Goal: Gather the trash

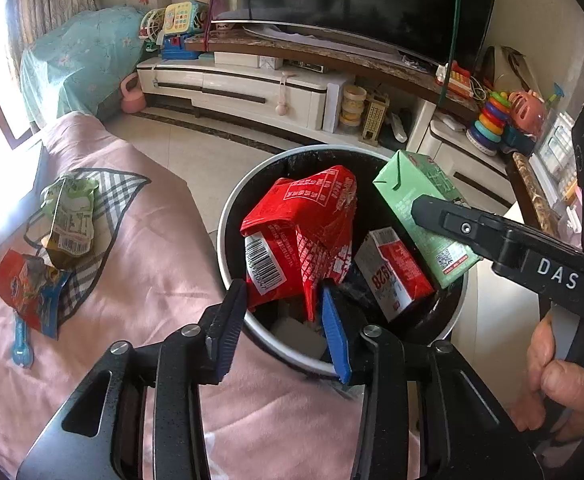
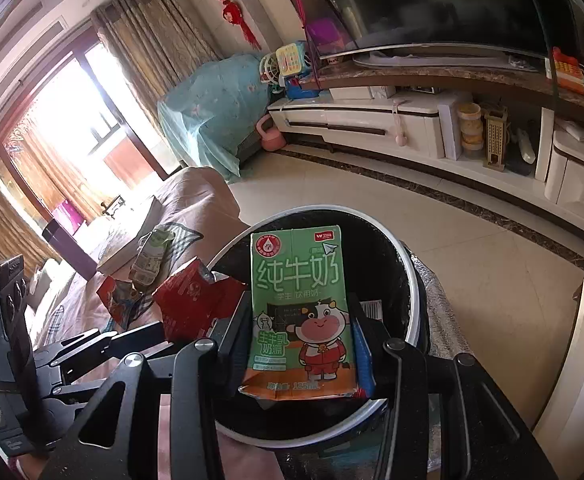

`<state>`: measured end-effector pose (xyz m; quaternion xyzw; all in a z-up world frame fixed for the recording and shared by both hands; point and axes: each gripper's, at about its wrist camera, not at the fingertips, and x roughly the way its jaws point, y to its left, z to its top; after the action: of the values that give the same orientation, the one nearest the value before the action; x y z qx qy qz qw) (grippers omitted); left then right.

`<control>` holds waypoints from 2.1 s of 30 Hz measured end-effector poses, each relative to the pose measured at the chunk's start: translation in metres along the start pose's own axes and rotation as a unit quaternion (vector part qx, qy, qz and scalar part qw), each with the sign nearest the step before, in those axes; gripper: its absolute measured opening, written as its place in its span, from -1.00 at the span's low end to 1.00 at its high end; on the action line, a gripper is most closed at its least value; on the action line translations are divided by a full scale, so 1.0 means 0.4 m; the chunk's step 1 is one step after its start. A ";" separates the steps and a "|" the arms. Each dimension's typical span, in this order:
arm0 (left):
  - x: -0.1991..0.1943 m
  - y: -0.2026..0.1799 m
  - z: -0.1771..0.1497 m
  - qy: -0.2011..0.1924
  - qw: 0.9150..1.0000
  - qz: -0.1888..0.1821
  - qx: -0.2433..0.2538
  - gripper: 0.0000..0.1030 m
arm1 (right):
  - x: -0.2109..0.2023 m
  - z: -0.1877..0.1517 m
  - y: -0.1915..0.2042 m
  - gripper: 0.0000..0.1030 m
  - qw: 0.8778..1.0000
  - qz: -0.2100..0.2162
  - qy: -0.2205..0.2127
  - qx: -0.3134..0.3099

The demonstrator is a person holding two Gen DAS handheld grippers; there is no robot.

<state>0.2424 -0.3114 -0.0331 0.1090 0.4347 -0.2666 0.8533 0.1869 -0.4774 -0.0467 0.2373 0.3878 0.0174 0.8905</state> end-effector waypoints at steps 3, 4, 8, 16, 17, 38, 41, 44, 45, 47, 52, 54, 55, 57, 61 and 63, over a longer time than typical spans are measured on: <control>-0.008 0.007 0.004 -0.003 1.000 -0.011 -0.005 0.04 | 0.006 0.008 -0.010 -0.08 1.000 0.002 0.004 0.008; -0.013 0.009 0.003 -0.004 1.000 -0.013 -0.006 0.29 | 0.007 0.010 -0.013 -0.06 1.000 0.004 0.005 0.012; -0.046 0.028 -0.024 -0.017 1.000 -0.011 -0.012 0.47 | -0.006 0.010 -0.018 0.39 1.000 0.012 -0.002 0.025; -0.113 0.135 -0.130 -0.027 0.998 0.009 -0.056 0.52 | -0.050 -0.025 0.044 0.74 0.999 0.035 -0.024 0.018; -0.121 0.152 -0.144 -0.028 0.998 0.014 -0.063 0.52 | -0.052 -0.033 0.061 0.74 0.999 0.040 -0.024 0.013; -0.227 0.515 -0.351 -0.029 0.977 0.096 -0.187 0.52 | 0.048 -0.172 0.357 0.78 0.993 0.108 0.012 -0.052; -0.208 0.551 -0.340 -0.026 0.976 0.105 -0.191 0.52 | 0.073 -0.178 0.383 0.78 0.991 0.118 0.025 -0.058; -0.179 0.576 -0.313 -0.023 0.976 0.110 -0.188 0.52 | 0.093 -0.183 0.404 0.78 0.990 0.124 0.039 -0.063; -0.171 0.581 -0.304 -0.022 0.976 0.111 -0.186 0.52 | 0.099 -0.183 0.411 0.77 0.989 0.126 0.038 -0.066; -0.140 0.589 -0.278 -0.019 0.977 0.111 -0.181 0.49 | 0.102 -0.183 0.419 0.76 0.990 0.120 0.034 -0.072; -0.067 0.590 -0.215 -0.005 0.981 0.113 -0.156 0.07 | 0.125 -0.171 0.426 0.74 0.990 0.113 0.034 -0.073; -0.039 0.595 -0.207 0.014 0.982 0.119 -0.149 -0.38 | 0.135 -0.166 0.426 0.68 0.991 0.108 0.035 -0.074; -0.040 0.598 -0.207 0.007 0.982 0.117 -0.147 -0.46 | 0.140 -0.163 0.428 0.66 0.991 0.102 0.035 -0.075; -0.048 0.604 -0.213 0.006 0.983 0.112 -0.146 -0.59 | 0.147 -0.159 0.430 0.57 0.992 0.097 0.036 -0.077; -0.088 0.627 -0.265 0.009 0.982 0.110 -0.152 -0.96 | 0.173 -0.156 0.451 0.32 0.990 0.095 0.044 -0.094; -0.118 0.641 -0.306 0.007 0.981 0.106 -0.165 -0.96 | 0.197 -0.158 0.469 0.12 0.988 0.097 0.057 -0.104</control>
<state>0.2770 -0.0295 -0.0801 0.0142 0.4651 -0.0989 0.8796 0.2264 -0.2683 -0.0556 0.1788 0.4091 0.1574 0.8809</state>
